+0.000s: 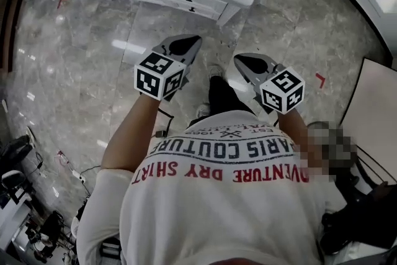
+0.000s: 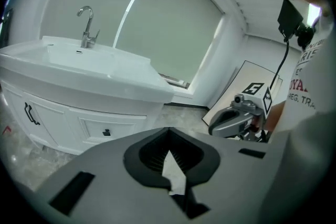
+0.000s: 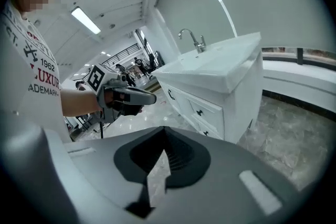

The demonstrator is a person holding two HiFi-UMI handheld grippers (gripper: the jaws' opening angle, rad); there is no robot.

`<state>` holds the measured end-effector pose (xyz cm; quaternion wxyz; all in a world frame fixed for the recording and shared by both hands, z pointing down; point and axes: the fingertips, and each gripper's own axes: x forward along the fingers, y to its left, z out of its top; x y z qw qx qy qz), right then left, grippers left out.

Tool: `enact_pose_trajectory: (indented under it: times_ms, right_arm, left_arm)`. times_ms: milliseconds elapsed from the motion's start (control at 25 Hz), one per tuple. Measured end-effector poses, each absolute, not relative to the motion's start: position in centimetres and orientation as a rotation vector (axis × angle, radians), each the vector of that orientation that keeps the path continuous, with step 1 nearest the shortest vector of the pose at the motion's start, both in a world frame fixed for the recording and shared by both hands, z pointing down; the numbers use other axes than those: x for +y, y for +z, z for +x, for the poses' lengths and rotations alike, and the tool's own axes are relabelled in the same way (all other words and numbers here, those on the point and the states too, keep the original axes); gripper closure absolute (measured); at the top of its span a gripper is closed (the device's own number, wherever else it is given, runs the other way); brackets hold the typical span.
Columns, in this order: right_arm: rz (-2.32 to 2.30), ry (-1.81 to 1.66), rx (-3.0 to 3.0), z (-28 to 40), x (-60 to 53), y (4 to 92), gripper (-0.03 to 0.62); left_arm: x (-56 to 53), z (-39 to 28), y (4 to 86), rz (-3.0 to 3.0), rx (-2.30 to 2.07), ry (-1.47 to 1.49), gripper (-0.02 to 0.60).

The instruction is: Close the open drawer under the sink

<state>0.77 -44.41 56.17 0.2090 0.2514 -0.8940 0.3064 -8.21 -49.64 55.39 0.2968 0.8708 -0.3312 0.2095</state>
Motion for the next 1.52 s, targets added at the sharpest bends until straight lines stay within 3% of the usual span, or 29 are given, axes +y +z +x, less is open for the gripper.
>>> enact_pose_trajectory:
  times_ms: [320,800,1040,1520]
  right_arm:
    - [0.701,0.619,-2.610,-1.9,-32.0,45.3,0.592]
    - [0.650,0.478,-2.672,-3.4,-17.0,38.1,0.592]
    - [0.691,0.485,-2.637,1.0,-7.1,39.3,0.592]
    - [0.782,0.568,-2.654,13.8,23.8,42.5,0.592]
  left_arm:
    - [-34.6,-9.8,44.5,2.464,-0.869,0.393,0.581]
    - [-18.1,-9.8,38.0,2.573,-0.879,0.322,0.581]
    - [-8.6,-5.2,39.2,2.562,-0.865,0.315,0.581]
    - [23.5,8.8,41.5,2.593,-0.748,0.427,0.581]
